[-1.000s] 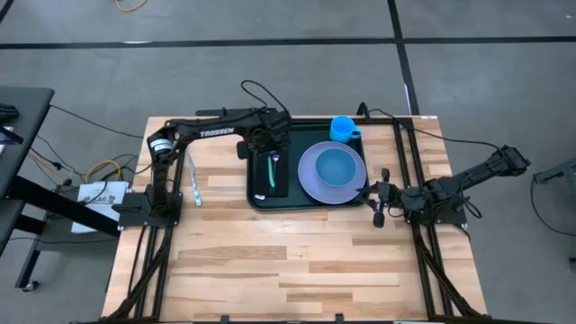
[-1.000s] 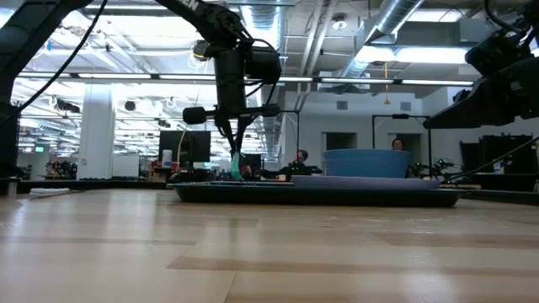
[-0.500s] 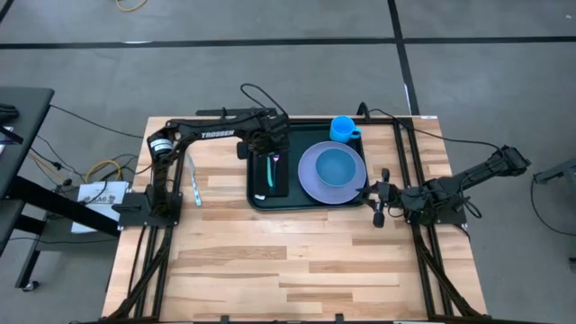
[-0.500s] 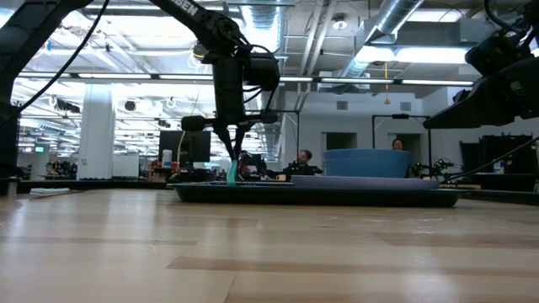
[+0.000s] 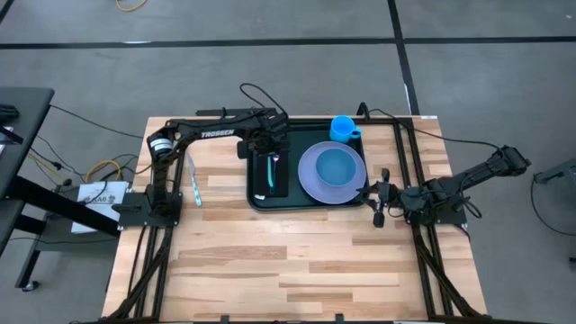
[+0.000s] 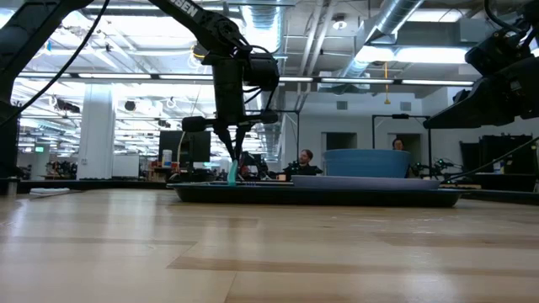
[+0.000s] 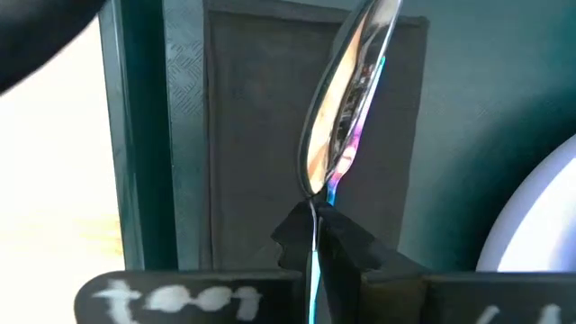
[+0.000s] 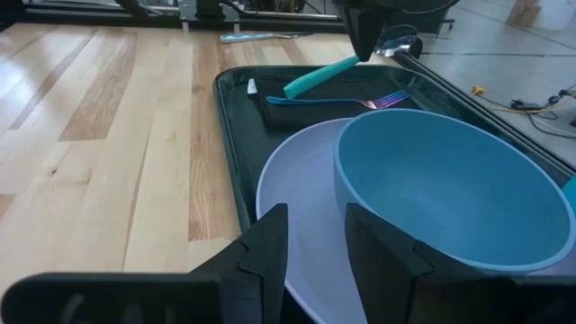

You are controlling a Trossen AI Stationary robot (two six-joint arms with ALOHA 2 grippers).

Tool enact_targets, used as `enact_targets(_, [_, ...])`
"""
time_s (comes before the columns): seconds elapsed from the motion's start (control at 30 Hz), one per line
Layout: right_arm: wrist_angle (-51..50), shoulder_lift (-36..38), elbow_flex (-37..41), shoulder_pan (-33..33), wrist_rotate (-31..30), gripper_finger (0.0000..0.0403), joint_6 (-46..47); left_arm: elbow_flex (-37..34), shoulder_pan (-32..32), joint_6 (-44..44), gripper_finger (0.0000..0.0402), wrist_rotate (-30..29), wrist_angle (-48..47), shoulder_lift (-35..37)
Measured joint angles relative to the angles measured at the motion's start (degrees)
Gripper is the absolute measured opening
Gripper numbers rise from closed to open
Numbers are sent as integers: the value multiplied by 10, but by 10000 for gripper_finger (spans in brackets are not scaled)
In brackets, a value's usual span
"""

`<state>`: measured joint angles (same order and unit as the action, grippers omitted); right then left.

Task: Set up tray
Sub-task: Put the green spoon on the black napkin, then put the green knife on the black napkin

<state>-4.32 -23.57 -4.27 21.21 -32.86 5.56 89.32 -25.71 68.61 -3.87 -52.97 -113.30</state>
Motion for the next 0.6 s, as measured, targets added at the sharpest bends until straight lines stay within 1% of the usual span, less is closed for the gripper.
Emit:
enact_targets(0.13, [0,0,0,0,0,107,0,0,0,7,3,1,0,0])
enact_targets(0.6, [0,0,0,0,0,107,0,0,0,32,43,1,-11,0])
